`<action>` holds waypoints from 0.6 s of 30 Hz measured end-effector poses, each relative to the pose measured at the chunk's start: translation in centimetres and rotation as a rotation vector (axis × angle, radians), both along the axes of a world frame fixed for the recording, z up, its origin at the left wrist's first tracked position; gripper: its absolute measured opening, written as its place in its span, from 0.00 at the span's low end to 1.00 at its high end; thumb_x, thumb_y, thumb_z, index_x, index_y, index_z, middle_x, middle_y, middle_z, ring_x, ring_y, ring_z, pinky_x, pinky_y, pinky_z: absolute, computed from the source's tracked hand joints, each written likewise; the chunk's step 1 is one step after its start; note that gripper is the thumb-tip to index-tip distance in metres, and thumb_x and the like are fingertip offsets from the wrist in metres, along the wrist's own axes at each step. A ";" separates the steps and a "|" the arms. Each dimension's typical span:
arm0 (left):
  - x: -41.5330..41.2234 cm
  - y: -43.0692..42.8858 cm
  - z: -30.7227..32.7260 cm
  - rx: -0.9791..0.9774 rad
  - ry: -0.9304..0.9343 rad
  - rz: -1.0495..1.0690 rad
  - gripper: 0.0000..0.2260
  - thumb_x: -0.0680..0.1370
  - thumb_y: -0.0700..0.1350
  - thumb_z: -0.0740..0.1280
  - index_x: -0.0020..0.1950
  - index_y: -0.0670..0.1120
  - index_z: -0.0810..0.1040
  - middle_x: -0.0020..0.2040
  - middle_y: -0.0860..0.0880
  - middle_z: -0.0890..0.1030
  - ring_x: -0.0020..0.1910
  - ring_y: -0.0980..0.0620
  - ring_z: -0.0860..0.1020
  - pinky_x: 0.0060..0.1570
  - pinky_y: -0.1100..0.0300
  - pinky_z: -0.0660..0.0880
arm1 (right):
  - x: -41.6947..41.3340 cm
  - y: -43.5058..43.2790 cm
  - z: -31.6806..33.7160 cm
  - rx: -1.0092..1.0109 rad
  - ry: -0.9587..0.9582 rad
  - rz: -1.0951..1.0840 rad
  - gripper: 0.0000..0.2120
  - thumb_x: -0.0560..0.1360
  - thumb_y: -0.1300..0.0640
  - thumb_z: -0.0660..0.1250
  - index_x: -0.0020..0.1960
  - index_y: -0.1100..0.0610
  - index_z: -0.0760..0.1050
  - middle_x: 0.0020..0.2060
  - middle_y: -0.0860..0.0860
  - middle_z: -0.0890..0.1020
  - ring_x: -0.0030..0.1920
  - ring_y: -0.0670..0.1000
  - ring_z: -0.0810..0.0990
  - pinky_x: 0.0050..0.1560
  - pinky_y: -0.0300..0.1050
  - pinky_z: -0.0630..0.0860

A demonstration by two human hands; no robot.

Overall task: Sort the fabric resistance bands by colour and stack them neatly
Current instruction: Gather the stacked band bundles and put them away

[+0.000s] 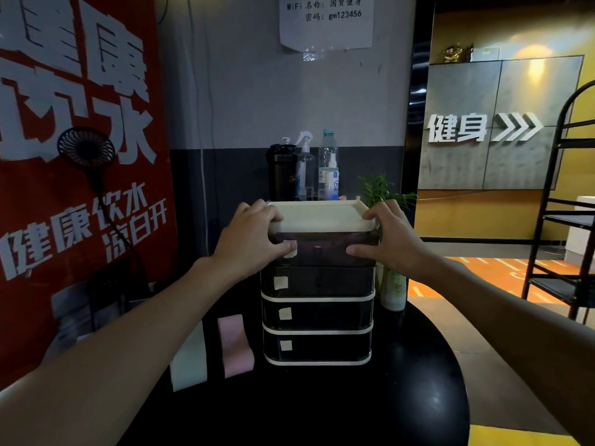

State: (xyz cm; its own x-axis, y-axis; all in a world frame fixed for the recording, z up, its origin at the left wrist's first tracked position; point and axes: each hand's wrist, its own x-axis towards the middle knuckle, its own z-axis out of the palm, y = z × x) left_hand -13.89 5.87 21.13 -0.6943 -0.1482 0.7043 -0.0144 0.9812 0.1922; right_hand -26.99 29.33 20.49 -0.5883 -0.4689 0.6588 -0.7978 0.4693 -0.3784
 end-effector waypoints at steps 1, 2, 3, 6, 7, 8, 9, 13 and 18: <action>-0.1 0.1 0.0 0.000 0.009 0.007 0.21 0.71 0.61 0.73 0.57 0.51 0.76 0.50 0.58 0.70 0.54 0.56 0.65 0.47 0.54 0.73 | 0.0 -0.1 0.0 -0.007 0.007 -0.008 0.30 0.64 0.46 0.79 0.59 0.53 0.68 0.55 0.44 0.64 0.56 0.47 0.65 0.58 0.50 0.72; -0.2 0.2 -0.1 -0.003 0.018 0.013 0.20 0.71 0.61 0.73 0.56 0.52 0.76 0.50 0.58 0.70 0.54 0.56 0.65 0.46 0.54 0.73 | 0.0 -0.2 0.0 -0.012 0.017 -0.018 0.30 0.65 0.46 0.79 0.59 0.53 0.68 0.54 0.44 0.64 0.56 0.46 0.65 0.58 0.50 0.72; -0.3 0.3 -0.2 -0.006 0.029 0.019 0.19 0.72 0.61 0.73 0.56 0.51 0.75 0.50 0.59 0.69 0.54 0.56 0.65 0.46 0.54 0.73 | 0.0 -0.3 -0.1 -0.017 0.030 -0.033 0.29 0.65 0.47 0.79 0.58 0.52 0.68 0.54 0.43 0.64 0.56 0.46 0.64 0.59 0.49 0.72; -0.7 0.5 -0.5 -0.013 0.067 0.034 0.19 0.72 0.60 0.73 0.55 0.51 0.75 0.50 0.59 0.69 0.54 0.56 0.64 0.45 0.55 0.73 | -0.1 -0.6 -0.4 -0.030 0.055 -0.074 0.26 0.66 0.47 0.78 0.55 0.51 0.66 0.53 0.44 0.64 0.56 0.46 0.64 0.59 0.50 0.72; -0.8 0.5 -0.6 -0.014 0.070 0.039 0.19 0.72 0.60 0.73 0.55 0.51 0.74 0.50 0.59 0.69 0.54 0.56 0.64 0.44 0.56 0.72 | -0.1 -0.7 -0.4 -0.031 0.056 -0.078 0.26 0.66 0.47 0.78 0.54 0.50 0.66 0.53 0.44 0.64 0.57 0.46 0.64 0.59 0.50 0.72; -0.9 0.6 -0.6 -0.013 0.067 0.040 0.19 0.72 0.60 0.73 0.55 0.51 0.74 0.50 0.59 0.68 0.54 0.56 0.64 0.44 0.56 0.71 | -0.1 -0.8 -0.5 -0.031 0.055 -0.078 0.26 0.66 0.47 0.78 0.54 0.49 0.65 0.53 0.44 0.64 0.57 0.46 0.64 0.59 0.51 0.73; -0.9 0.6 -0.5 -0.015 0.062 0.039 0.18 0.72 0.60 0.73 0.55 0.51 0.74 0.51 0.59 0.68 0.55 0.56 0.64 0.44 0.56 0.71 | 0.0 -0.8 -0.5 -0.029 0.052 -0.077 0.26 0.66 0.47 0.77 0.54 0.49 0.65 0.54 0.44 0.64 0.57 0.46 0.64 0.58 0.51 0.73; -0.5 0.1 -0.4 0.008 0.008 -0.008 0.19 0.73 0.58 0.73 0.59 0.51 0.75 0.54 0.58 0.70 0.58 0.55 0.66 0.50 0.50 0.75 | 0.3 -0.6 -0.4 0.007 0.049 -0.100 0.27 0.66 0.45 0.77 0.57 0.51 0.67 0.55 0.45 0.64 0.58 0.49 0.65 0.61 0.54 0.71; 2.1 -1.7 -1.4 0.153 0.016 -0.129 0.25 0.73 0.53 0.74 0.68 0.53 0.73 0.62 0.58 0.68 0.62 0.57 0.70 0.61 0.56 0.71 | 2.4 -0.5 -0.4 0.026 0.106 -0.160 0.31 0.67 0.43 0.75 0.64 0.50 0.67 0.61 0.50 0.65 0.63 0.53 0.63 0.65 0.53 0.62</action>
State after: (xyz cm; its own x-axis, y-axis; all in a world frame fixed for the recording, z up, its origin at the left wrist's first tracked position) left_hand -11.80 4.13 19.75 -0.7031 -0.1644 0.6919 0.1143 0.9342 0.3380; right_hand -24.58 28.82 20.13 -0.5849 -0.3929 0.7096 -0.7469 0.6020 -0.2823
